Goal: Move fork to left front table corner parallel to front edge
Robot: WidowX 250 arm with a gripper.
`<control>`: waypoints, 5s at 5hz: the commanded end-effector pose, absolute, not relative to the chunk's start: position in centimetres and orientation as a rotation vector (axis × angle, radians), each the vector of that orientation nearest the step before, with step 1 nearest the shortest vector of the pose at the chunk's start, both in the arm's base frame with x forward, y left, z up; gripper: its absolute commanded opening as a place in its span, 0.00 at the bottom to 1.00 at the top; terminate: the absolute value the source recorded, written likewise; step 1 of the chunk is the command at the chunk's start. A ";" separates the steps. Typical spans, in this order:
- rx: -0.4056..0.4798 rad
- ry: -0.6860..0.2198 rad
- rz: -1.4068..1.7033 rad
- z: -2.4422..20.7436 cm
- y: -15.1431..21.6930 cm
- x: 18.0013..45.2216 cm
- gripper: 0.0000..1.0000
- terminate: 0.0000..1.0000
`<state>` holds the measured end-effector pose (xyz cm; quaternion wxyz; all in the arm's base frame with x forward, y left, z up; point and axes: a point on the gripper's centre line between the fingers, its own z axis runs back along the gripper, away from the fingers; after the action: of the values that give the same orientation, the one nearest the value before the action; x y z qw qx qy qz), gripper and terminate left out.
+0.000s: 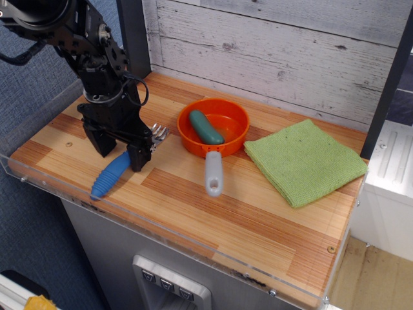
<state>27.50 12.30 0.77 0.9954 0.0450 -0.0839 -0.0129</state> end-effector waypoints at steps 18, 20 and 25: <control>0.049 -0.127 1.516 4.5 -5.1 23.3 0.00 0.00; 0.075 -0.124 1.530 3.0 -5.6 23.5 0.00 0.00; -0.007 -0.094 1.514 1.4 -5.8 23.7 1.00 0.00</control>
<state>23.36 -5.74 0.51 0.7252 0.0073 -0.0333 0.6877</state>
